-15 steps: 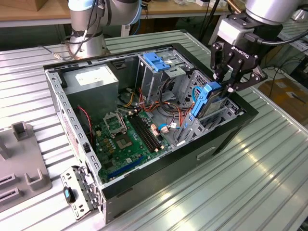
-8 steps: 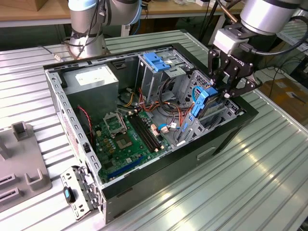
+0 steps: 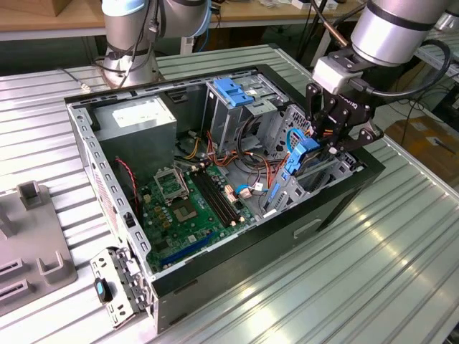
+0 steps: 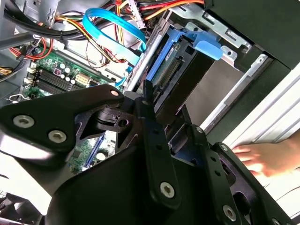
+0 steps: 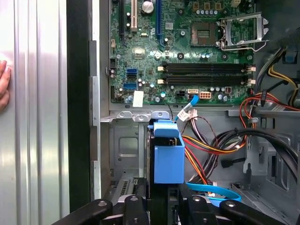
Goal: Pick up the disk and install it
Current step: 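Insert the disk into the insertion slot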
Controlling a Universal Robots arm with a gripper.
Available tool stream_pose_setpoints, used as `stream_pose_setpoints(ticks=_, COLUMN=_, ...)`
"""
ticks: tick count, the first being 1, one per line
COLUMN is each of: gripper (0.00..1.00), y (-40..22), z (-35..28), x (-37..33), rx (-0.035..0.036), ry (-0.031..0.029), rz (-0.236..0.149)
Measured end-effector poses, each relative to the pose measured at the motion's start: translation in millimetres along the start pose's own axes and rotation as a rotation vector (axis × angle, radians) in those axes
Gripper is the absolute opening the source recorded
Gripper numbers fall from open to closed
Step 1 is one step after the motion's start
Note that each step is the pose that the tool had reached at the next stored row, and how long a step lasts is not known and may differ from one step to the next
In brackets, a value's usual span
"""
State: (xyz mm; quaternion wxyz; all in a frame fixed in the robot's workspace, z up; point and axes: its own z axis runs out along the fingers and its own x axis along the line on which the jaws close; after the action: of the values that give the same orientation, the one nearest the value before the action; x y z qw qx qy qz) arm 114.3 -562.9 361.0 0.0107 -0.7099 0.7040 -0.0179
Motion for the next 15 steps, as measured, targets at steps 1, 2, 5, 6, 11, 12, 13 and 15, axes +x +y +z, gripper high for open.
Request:
stream_pose_setpoints(ticks=1, gripper=0.35, y=0.0, z=0.2, x=0.0, rx=0.0, ry=-0.0001, rz=0.0)
stream_pose_setpoints(ticks=2, gripper=0.35, y=0.0, z=1.2, x=0.0, rx=0.0002, ry=-0.0004, rz=0.0)
stream_pose_setpoints(ticks=5, gripper=0.35, y=0.1, z=7.2, x=-0.1, rx=0.0034, ry=-0.0006, rz=0.0)
stream_pose_setpoints(ticks=6, gripper=0.35, y=0.2, z=9.4, x=-0.1, rx=0.004, ry=-0.0005, rz=0.0)
stream_pose_setpoints(ticks=11, gripper=0.35, y=0.5, z=12.3, x=-0.1, rx=0.0054, ry=0.0001, rz=0.0)
stream_pose_setpoints(ticks=12, gripper=0.35, y=0.5, z=12.5, x=-0.1, rx=0.0054, ry=-0.0001, rz=0.0)
stream_pose_setpoints(ticks=13, gripper=0.35, y=0.5, z=12.5, x=-0.1, rx=0.0054, ry=-0.0002, rz=0.0)
stream_pose_setpoints(ticks=15, gripper=0.36, y=0.4, z=12.6, x=-0.1, rx=0.0054, ry=-0.0003, rz=0.0)
